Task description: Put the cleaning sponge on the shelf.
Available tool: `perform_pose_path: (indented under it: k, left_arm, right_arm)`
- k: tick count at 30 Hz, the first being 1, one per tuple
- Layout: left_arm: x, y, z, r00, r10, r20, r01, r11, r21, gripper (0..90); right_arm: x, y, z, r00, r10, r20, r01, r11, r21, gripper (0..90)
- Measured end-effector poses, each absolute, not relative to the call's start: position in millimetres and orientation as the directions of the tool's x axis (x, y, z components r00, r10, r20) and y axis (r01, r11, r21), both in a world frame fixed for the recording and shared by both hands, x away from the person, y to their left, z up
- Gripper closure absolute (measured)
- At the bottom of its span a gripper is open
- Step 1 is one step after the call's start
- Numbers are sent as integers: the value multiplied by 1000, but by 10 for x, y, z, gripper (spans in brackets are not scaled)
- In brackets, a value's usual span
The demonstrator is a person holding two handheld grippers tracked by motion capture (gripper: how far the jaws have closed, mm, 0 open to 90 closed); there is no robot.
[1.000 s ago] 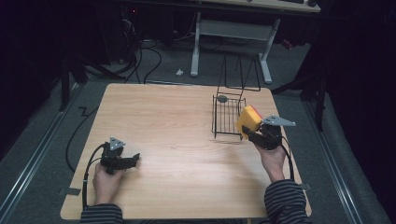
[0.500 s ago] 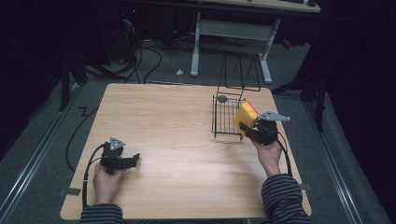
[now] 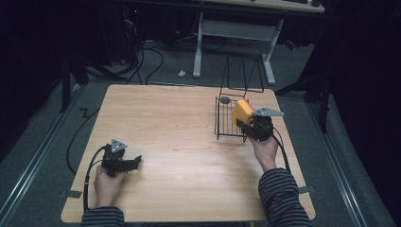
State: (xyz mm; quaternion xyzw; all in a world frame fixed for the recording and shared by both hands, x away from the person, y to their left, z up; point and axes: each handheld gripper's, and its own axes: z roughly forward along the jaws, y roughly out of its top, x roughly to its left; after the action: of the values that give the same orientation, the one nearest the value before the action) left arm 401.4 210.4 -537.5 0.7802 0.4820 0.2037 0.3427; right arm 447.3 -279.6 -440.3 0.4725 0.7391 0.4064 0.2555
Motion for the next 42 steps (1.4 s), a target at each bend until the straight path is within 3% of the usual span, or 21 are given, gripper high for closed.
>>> perform_pose_path:
  k: [17,42]
  left_arm:
    - [4012,2103,-5374,453,891,-12,612,-302,731,177]
    - [4012,2104,-5374,455,890,-10,612,-305,729,176]
  right_arm:
    - [4805,-2688,-4459,-385,923,19,518,199,832,615]
    - [5120,-2558,-4813,-350,937,12,584,208,785,613]
